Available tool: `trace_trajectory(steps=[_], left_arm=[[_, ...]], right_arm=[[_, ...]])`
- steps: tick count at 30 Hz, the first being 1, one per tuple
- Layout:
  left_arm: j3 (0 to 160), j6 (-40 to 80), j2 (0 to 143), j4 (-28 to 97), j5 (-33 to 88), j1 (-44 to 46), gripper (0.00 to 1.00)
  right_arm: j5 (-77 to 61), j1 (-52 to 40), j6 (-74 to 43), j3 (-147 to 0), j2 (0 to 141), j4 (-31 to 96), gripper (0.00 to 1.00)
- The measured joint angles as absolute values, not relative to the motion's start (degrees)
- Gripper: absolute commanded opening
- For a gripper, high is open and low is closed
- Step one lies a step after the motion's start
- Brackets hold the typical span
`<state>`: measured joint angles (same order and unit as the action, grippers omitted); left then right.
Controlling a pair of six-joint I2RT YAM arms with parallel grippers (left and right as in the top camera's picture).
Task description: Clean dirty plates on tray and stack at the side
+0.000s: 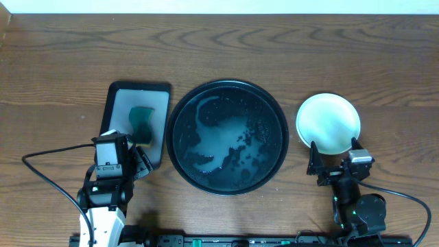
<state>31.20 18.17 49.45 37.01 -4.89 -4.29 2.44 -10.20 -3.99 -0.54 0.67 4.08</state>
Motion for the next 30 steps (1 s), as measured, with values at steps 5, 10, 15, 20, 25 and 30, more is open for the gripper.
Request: trace_trajectory(steps=[5, 10, 15, 20, 25, 30], left_arm=[[31.20, 18.20, 49.45, 37.04, -4.89, -4.29, 0.74], [31.20, 18.20, 49.45, 37.04, -4.89, -4.29, 0.74], [31.20, 18.20, 49.45, 37.04, -4.89, -4.29, 0.74], [31.20, 18.20, 49.45, 37.04, -4.89, -4.29, 0.74], [31.20, 18.20, 49.39, 36.97, -5.26, -4.29, 0.74], [30.28, 18.00, 42.83, 32.91, -6.66, -4.29, 0.74]], right_arm=[[1.43, -10.20, -2.92, -0.54, 0.67, 4.08, 0.99], [1.06, -10.20, -2.50, -0.54, 0.67, 4.08, 0.99], [1.02, -10.20, -2.46, -0.54, 0.67, 4.08, 0.99], [1.02, -10.20, -2.35, -0.54, 0.67, 4.08, 0.99], [0.99, -10.20, -2.33, -0.54, 0.67, 4.05, 0.99], [0.97, -10.20, -2.33, -0.54, 0.67, 4.10, 0.99]])
